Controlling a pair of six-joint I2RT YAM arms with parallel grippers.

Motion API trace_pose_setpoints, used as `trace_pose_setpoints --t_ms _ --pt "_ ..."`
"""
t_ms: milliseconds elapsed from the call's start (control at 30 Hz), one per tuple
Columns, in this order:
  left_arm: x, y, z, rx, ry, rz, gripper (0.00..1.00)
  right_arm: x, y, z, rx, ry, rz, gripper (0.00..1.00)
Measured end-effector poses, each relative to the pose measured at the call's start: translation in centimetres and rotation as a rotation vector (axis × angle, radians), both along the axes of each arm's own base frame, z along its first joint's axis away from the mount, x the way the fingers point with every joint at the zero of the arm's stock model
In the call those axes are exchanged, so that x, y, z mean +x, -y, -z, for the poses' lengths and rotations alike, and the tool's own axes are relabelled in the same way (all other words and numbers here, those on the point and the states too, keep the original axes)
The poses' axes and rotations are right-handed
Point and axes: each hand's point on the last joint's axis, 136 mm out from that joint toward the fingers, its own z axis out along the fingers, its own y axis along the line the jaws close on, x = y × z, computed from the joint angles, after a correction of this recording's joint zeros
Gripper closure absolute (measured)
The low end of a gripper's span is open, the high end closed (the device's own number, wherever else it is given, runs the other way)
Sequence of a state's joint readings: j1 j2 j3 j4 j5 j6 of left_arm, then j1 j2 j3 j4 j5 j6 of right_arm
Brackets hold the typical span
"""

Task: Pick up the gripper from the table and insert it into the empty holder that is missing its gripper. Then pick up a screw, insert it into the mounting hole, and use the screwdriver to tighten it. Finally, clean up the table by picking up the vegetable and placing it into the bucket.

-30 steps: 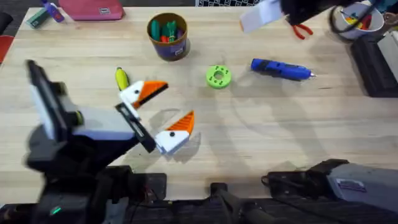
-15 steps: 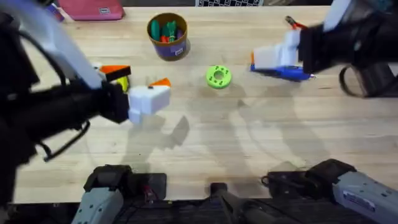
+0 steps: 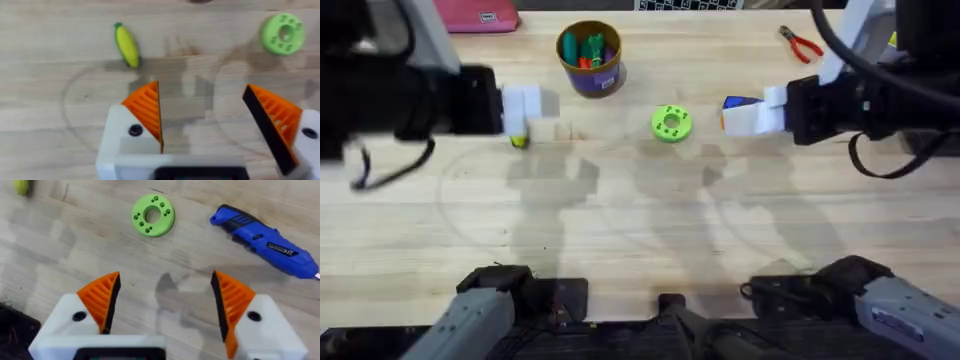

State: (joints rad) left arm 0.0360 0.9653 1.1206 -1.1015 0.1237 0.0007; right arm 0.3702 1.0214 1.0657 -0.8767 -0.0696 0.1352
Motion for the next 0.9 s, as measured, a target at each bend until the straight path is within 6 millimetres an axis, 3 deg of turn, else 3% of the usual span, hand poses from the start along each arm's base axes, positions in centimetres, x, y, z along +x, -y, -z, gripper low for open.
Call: trace_pose_setpoints --t_ms 100,133,233,267,467,600,800,900 --pt "1.8 -1.3 0.9 0.031 -0.109 -0.057 0.016 0.0 0.0 0.0 0.000 0.000 0.000 0.007" --pt "4.0 -3.0 2.2 0.033 -0.224 -0.133 0.015 0.0 0.0 0.0 0.000 0.000 0.000 0.007" --pt "6.1 -4.7 4.0 0.022 -0.308 -0.197 0.015 0.0 0.0 0.0 0.000 0.000 0.000 0.007" --pt "7.3 -6.1 6.9 0.012 -0.407 -0.238 0.015 0.0 0.0 0.0 0.000 0.000 0.000 0.007" --pt "7.8 -6.7 13.4 -0.003 -0.613 -0.255 0.015 0.0 0.0 0.0 0.000 0.000 0.000 0.008" --pt "8.5 -6.8 16.5 -0.014 -0.670 -0.278 0.016 0.0 0.0 0.0 0.000 0.000 0.000 0.007" --pt "9.8 -7.1 19.2 -0.020 -0.680 -0.303 0.038 0.0 0.0 0.0 0.000 -0.001 0.000 0.007" --pt "9.8 -7.1 19.8 -0.022 -0.690 -0.307 0.143 -0.3 0.1 0.2 -0.006 -0.015 0.000 0.008"
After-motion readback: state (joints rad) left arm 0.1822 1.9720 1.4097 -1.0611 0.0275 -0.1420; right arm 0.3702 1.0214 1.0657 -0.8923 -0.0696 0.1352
